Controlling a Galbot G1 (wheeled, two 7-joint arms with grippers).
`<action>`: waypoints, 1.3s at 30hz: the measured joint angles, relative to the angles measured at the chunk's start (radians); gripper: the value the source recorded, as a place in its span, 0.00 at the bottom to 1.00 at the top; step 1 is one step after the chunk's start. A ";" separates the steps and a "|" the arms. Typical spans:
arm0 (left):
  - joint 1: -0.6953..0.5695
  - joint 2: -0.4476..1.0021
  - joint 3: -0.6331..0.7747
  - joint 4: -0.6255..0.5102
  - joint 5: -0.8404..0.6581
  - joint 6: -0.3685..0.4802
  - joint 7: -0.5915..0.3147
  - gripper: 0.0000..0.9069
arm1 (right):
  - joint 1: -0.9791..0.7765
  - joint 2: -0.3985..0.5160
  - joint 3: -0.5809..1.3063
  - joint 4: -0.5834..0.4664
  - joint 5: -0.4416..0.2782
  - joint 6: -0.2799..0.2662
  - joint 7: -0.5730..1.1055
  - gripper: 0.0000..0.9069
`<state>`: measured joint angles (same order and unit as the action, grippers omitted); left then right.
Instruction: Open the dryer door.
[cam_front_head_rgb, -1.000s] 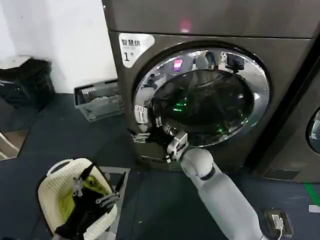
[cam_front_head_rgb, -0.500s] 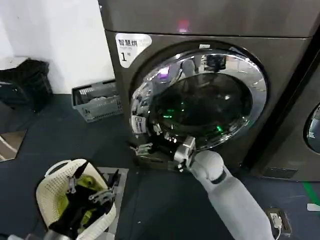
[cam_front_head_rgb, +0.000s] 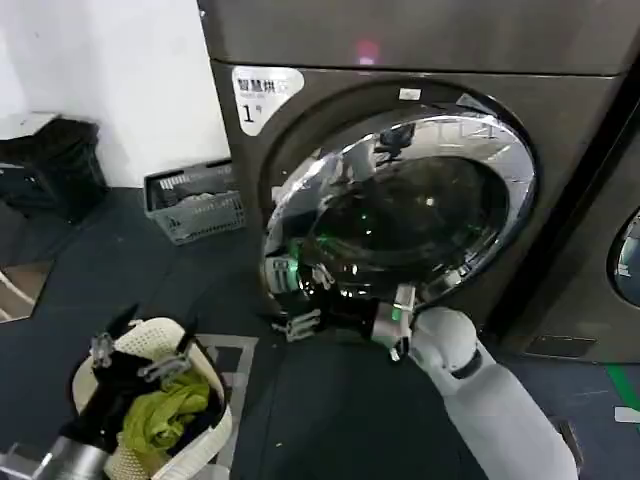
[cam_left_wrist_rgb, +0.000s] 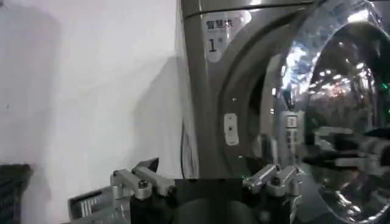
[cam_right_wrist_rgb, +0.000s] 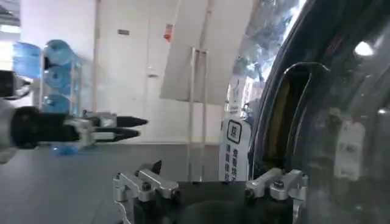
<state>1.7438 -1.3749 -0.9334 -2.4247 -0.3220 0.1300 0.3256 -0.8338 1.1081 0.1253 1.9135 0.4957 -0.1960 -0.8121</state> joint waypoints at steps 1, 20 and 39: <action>-0.008 0.005 -0.007 0.006 -0.006 0.003 -0.002 1.00 | -0.004 -0.004 0.004 0.005 0.003 0.000 -0.011 1.00; -0.157 0.125 0.001 0.118 -0.063 0.092 -0.085 1.00 | -0.088 -0.108 0.105 0.069 0.093 0.025 -0.292 1.00; -0.305 0.233 0.157 0.214 -0.137 0.050 -0.051 1.00 | -0.190 -0.196 0.219 0.050 0.131 0.117 -0.586 1.00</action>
<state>1.4388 -1.1420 -0.7766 -2.2110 -0.4595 0.1799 0.2748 -1.0236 0.9123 0.3439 1.9636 0.6265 -0.0790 -1.3986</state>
